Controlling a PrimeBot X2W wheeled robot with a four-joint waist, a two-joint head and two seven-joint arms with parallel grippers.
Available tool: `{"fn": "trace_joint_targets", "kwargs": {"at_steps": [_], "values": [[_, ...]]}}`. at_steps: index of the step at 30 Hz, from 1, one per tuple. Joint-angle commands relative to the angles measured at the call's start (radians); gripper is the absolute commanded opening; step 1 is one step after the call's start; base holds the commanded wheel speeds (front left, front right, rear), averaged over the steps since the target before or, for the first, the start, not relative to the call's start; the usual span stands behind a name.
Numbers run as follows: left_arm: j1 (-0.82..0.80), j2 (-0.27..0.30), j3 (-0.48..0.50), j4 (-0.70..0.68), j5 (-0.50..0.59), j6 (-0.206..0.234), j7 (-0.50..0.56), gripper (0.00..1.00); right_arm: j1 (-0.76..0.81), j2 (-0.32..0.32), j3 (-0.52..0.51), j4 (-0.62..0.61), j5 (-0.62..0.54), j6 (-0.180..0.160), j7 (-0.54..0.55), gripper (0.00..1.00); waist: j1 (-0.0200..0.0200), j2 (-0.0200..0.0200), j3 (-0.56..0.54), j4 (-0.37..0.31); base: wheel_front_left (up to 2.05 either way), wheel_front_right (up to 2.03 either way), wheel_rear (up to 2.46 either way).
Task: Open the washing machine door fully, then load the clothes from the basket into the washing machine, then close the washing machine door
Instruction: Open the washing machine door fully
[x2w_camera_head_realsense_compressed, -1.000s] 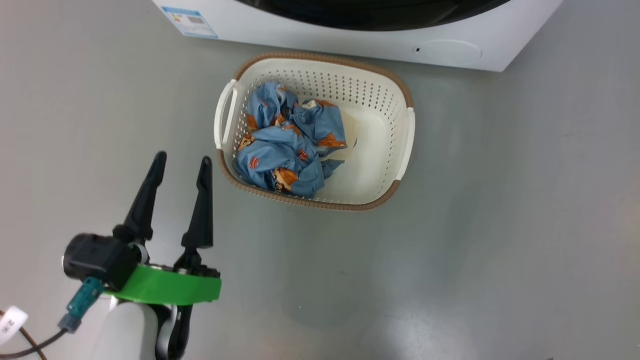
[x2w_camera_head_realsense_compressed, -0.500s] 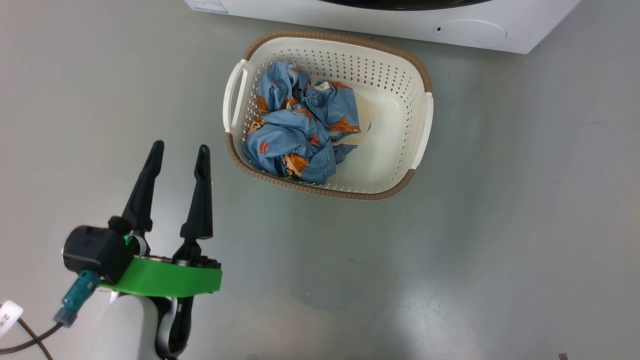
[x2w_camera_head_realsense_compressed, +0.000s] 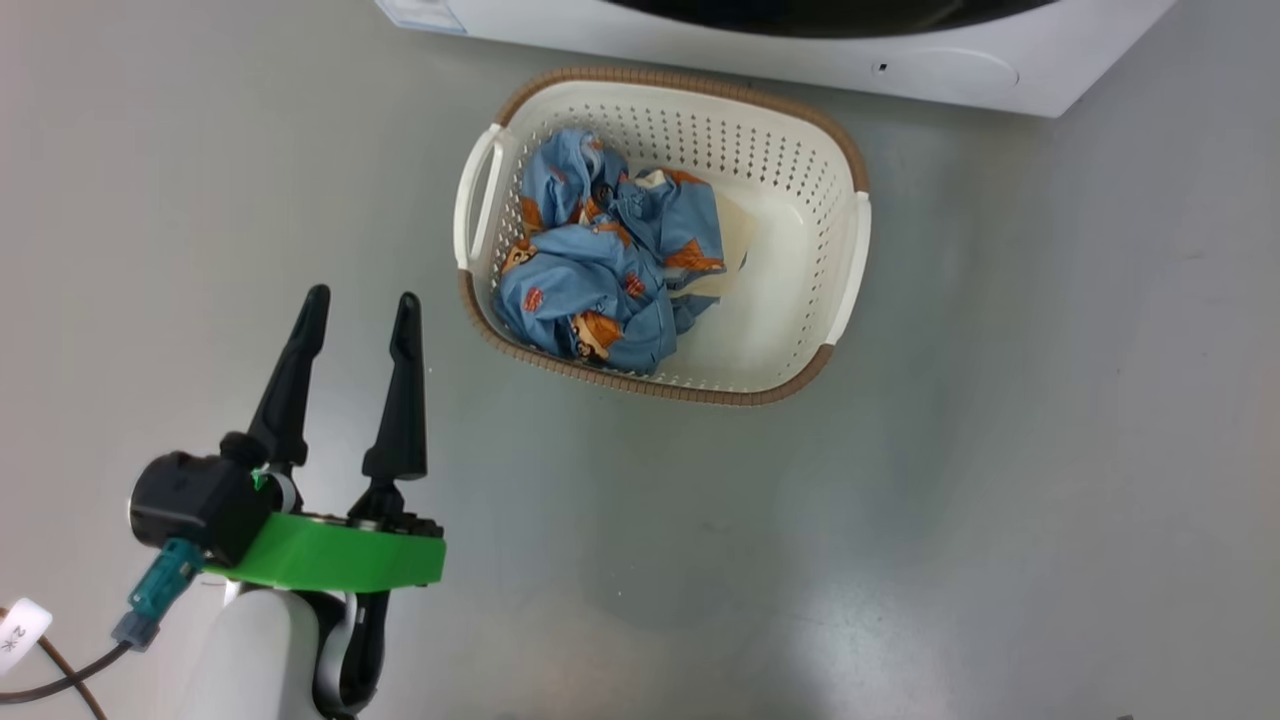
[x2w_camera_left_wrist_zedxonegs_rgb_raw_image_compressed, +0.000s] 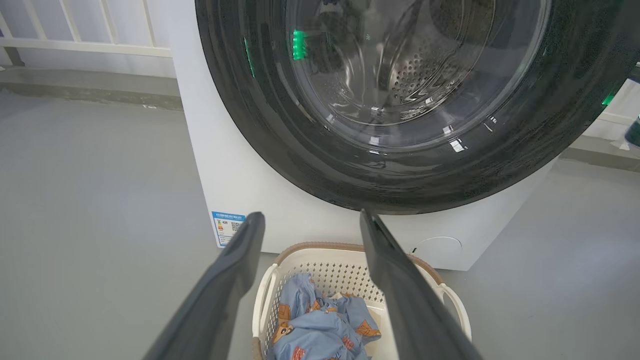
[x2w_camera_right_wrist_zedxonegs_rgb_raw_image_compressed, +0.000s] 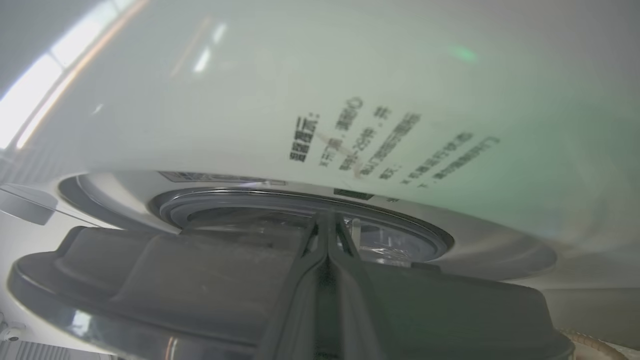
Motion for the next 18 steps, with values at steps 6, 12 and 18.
{"fn": "trace_joint_targets", "kwargs": {"at_steps": [6,12,18], "values": [[0.020,0.020,0.047,0.001,0.011,0.001,-0.009,1.00,0.061,0.052,0.032,-0.021,0.018,0.002,0.055,0.00,0.0000,-0.0001,-0.061,-0.022,0.00,0.00,0.00],[0.055,0.020,0.067,0.020,0.029,-0.009,-0.009,1.00,0.165,0.072,0.039,-0.060,0.026,0.002,0.077,0.00,0.0000,-0.0001,-0.131,-0.043,0.00,0.00,0.00],[0.082,0.020,0.076,0.034,0.038,-0.016,-0.009,1.00,0.265,0.092,0.036,-0.102,0.037,0.002,0.085,0.00,0.0000,-0.0001,-0.190,-0.059,0.00,0.00,0.00]]}}
